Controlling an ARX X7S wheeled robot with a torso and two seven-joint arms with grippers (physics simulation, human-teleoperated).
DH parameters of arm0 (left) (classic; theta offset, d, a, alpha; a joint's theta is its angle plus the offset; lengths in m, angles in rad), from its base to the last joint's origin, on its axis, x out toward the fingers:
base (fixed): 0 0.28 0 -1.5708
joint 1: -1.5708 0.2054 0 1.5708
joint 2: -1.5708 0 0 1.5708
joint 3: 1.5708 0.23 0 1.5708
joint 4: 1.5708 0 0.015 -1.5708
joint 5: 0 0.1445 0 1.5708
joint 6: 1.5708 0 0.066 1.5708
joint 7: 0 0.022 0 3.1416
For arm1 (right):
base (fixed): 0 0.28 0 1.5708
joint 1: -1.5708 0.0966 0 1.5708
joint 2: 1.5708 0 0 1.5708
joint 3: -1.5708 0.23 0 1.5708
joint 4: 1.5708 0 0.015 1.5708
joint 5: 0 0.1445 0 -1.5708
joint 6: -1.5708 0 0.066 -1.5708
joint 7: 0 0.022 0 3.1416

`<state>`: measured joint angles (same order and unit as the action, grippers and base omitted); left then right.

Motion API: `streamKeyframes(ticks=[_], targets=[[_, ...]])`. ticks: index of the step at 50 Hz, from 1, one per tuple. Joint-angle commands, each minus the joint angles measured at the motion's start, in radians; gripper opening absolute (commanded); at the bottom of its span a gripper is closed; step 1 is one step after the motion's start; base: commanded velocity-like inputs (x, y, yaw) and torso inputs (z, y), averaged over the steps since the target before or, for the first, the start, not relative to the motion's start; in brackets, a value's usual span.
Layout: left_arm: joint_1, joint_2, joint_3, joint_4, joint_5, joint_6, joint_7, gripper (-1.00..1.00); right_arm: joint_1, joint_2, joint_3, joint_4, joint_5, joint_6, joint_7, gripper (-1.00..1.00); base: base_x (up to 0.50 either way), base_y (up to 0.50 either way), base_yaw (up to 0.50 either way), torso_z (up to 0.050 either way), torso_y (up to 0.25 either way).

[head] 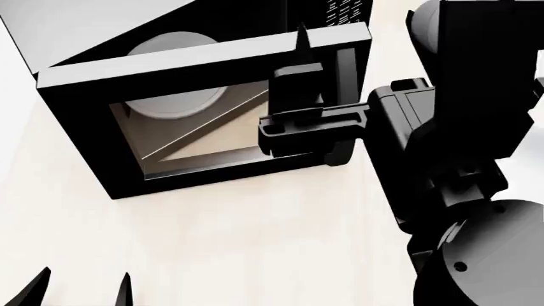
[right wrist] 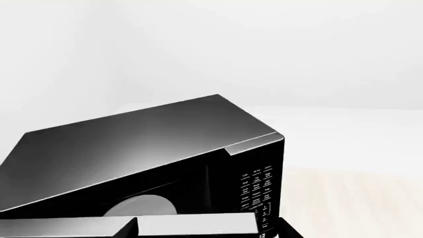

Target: Open the microwave.

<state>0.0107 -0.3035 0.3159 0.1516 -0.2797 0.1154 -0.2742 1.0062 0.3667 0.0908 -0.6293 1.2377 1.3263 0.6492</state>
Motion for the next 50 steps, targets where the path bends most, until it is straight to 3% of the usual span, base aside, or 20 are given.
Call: streamKeyframes(ticks=[1, 12, 15, 29, 50], targets=[[0.011, 0.003, 0.01, -0.029, -0.058, -0.007, -0.003, 1.0, 0.226, -0.005, 0.002, 0.096, 0.181, 0.133, 0.131, 1.0, 0.0, 0.0, 0.0, 0.0, 0.0], [0.009, 0.001, 0.012, -0.029, -0.064, -0.003, -0.001, 1.0, 0.429, -0.025, -0.161, 0.312, 0.075, 0.151, 0.077, 1.0, 0.0, 0.0, 0.0, -0.001, -0.001], [0.01, 0.0, 0.014, -0.027, -0.063, -0.003, -0.002, 1.0, 0.475, -0.007, -0.271, 0.385, -0.036, 0.108, 0.001, 1.0, 0.0, 0.0, 0.0, 0.0, -0.003], [0.01, -0.004, 0.018, -0.02, -0.074, -0.004, -0.001, 1.0, 0.676, -0.045, -0.479, 0.712, -0.181, 0.057, -0.188, 1.0, 0.0, 0.0, 0.0, -0.001, -0.001], [0.004, -0.005, 0.025, -0.032, -0.076, 0.001, -0.001, 1.0, 0.821, -0.116, -0.708, 1.113, -0.371, -0.108, -0.432, 1.0, 0.0, 0.0, 0.0, -0.001, -0.001]])
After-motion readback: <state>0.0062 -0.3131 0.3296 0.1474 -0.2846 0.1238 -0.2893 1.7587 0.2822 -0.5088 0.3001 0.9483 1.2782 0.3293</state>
